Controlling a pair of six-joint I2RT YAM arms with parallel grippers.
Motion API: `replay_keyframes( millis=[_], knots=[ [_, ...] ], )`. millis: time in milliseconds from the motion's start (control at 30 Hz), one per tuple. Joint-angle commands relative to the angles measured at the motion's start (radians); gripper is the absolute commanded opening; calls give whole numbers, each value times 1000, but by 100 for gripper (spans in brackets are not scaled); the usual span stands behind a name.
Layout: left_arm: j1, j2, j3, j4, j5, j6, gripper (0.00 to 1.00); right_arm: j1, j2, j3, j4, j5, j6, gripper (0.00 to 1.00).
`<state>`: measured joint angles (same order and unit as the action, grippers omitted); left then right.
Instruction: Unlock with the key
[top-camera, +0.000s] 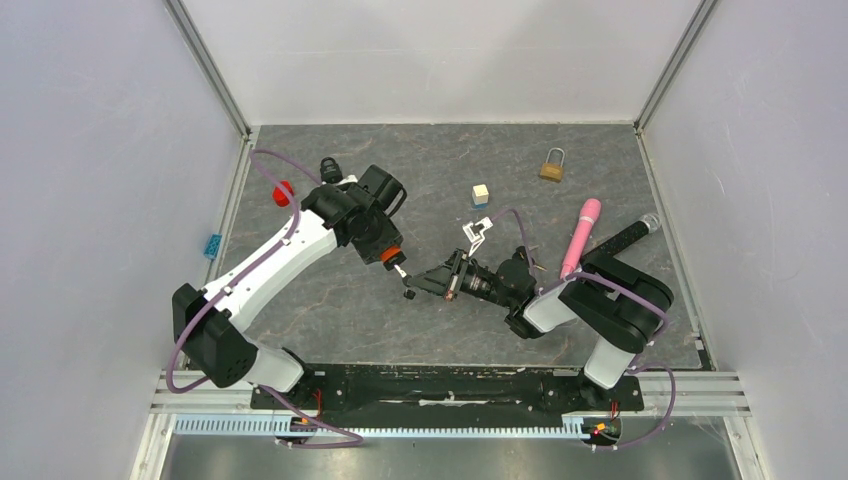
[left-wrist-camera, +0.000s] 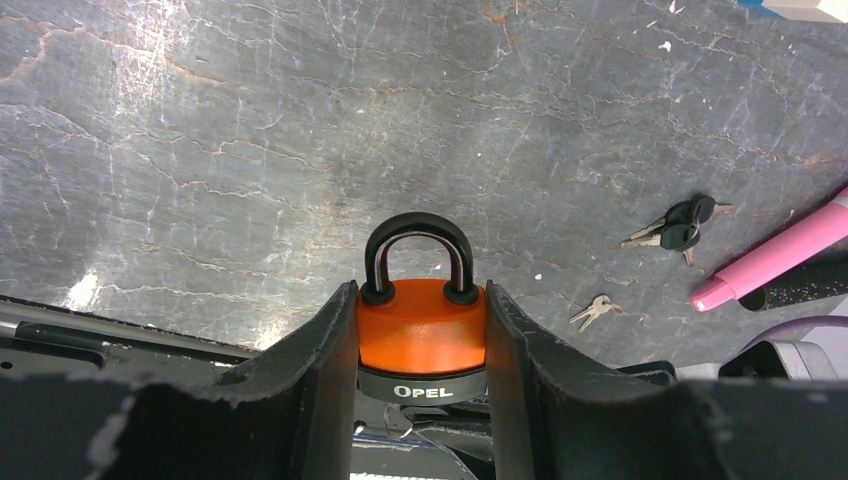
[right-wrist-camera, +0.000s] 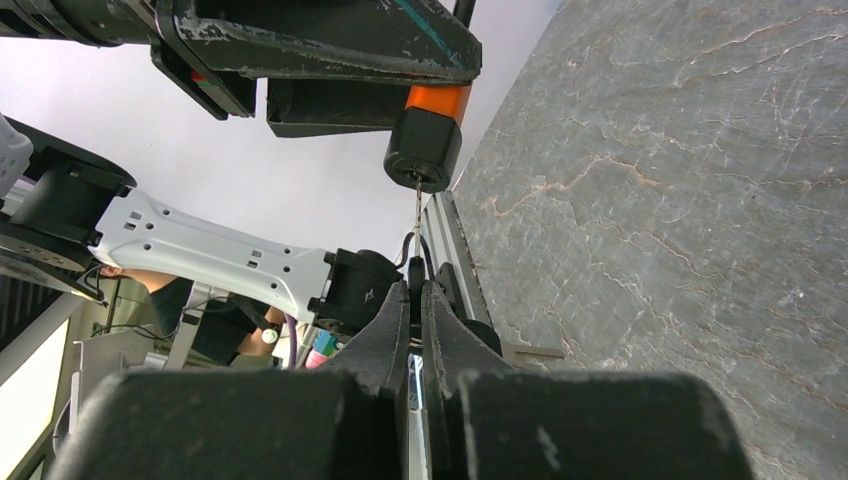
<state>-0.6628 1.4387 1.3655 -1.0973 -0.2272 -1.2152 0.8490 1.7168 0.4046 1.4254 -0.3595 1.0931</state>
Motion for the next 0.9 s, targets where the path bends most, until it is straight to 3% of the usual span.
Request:
replay_keyframes(
  millis=[0,567,867],
  knots=[
    [-12,-18,42,31,-23,-46,8,5,2,28,54,15,15,0],
    [-44,-30,7,68,-26,-70,8,-10,-20,-24,76,70,51,0],
    [-127,-25,-13,78,-87,-127,8,-10,-90,-46,-9,130,1,0]
  ],
)
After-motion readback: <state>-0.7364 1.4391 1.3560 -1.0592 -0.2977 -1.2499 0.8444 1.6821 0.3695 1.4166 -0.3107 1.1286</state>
